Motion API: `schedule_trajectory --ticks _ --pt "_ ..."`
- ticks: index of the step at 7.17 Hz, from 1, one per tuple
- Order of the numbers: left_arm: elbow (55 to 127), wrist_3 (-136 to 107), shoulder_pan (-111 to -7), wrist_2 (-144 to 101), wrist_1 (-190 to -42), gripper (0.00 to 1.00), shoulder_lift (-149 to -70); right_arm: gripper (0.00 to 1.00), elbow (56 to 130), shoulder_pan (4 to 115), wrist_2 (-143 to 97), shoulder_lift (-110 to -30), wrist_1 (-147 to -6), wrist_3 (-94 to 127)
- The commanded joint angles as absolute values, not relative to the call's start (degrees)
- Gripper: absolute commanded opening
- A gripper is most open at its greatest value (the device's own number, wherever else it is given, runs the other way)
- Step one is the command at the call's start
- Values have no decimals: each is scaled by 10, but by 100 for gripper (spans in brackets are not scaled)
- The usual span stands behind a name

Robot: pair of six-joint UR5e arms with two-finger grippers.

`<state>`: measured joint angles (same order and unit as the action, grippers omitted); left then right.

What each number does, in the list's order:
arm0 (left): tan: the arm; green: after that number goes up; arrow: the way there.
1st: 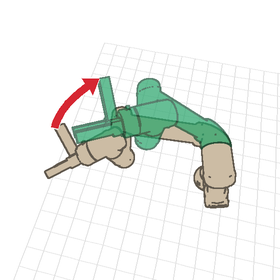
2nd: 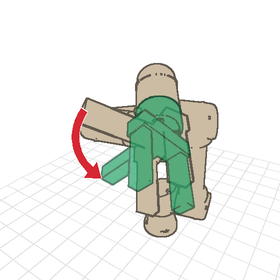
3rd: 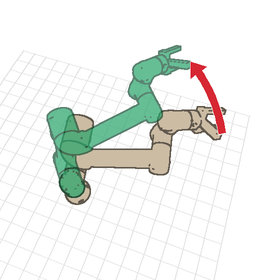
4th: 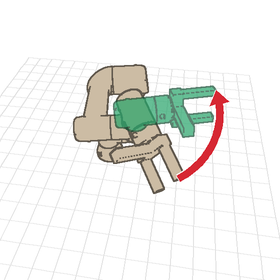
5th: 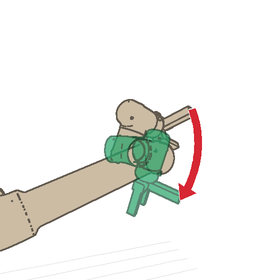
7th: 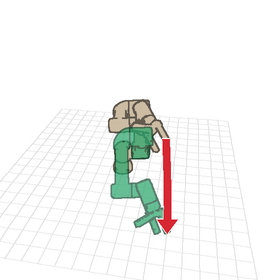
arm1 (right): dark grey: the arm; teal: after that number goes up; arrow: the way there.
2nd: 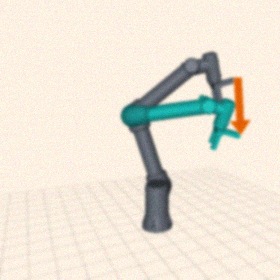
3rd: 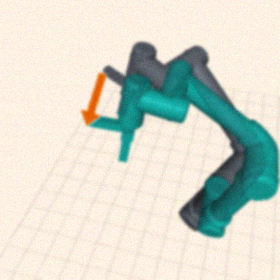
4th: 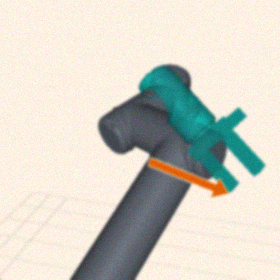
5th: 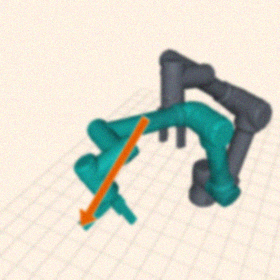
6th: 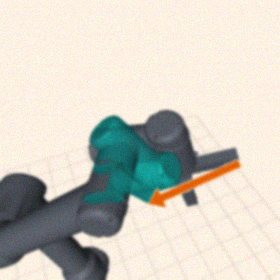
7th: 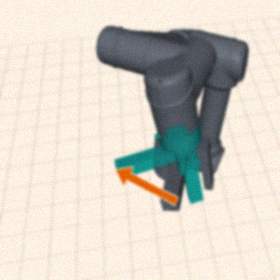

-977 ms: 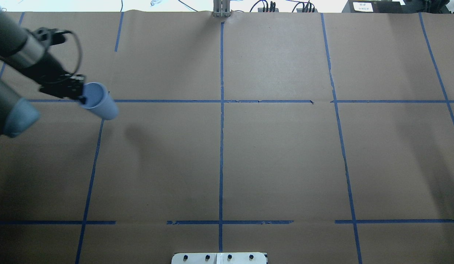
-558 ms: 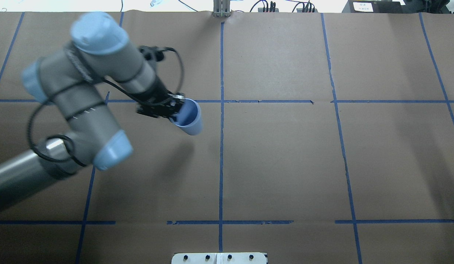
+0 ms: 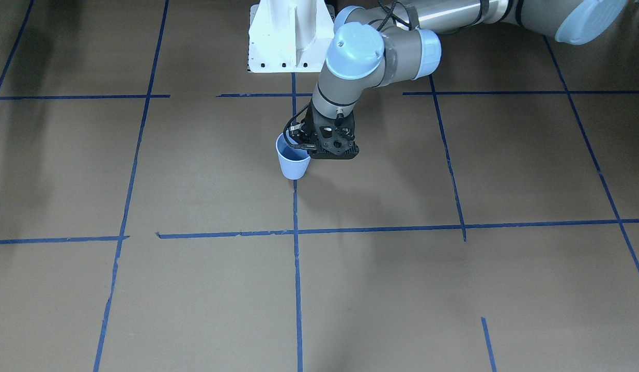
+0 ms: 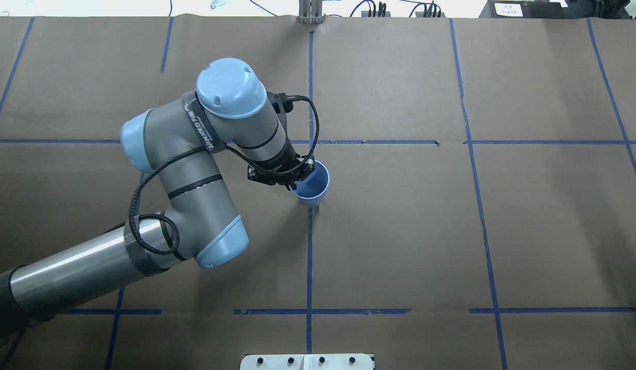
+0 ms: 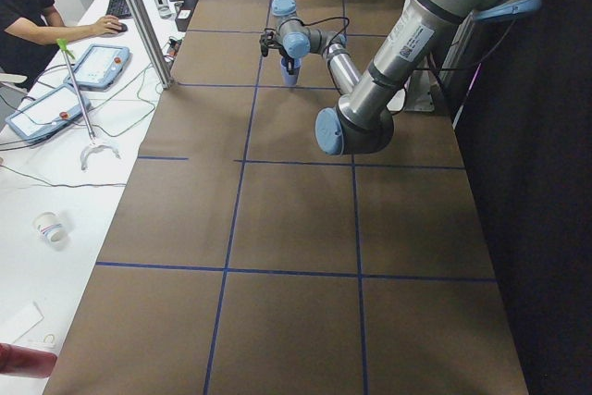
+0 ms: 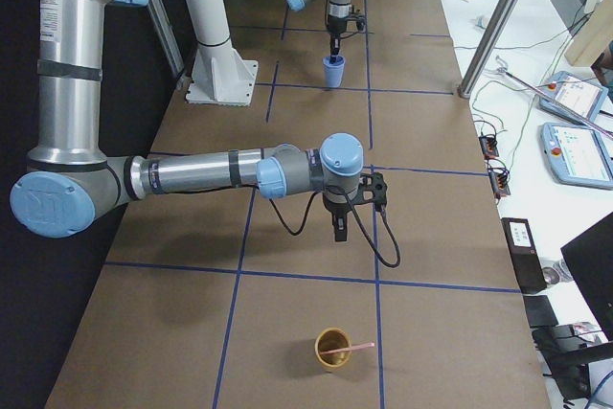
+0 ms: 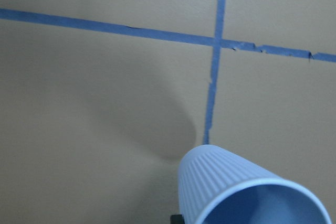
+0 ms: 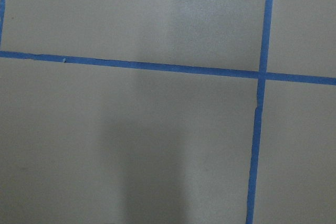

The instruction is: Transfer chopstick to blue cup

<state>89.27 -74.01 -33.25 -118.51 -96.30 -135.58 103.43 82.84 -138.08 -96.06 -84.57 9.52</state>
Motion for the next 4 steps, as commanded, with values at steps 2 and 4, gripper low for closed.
schedule_trajectory --ticks 2,4 --pt "879 -738 -319 -1172 -962 9 -1357 100 1034 825 -1381 -961 -846 103" --pt "890 -738 -322 -1172 -968 99 -1355 98 1032 826 -1381 -962 -846 99"
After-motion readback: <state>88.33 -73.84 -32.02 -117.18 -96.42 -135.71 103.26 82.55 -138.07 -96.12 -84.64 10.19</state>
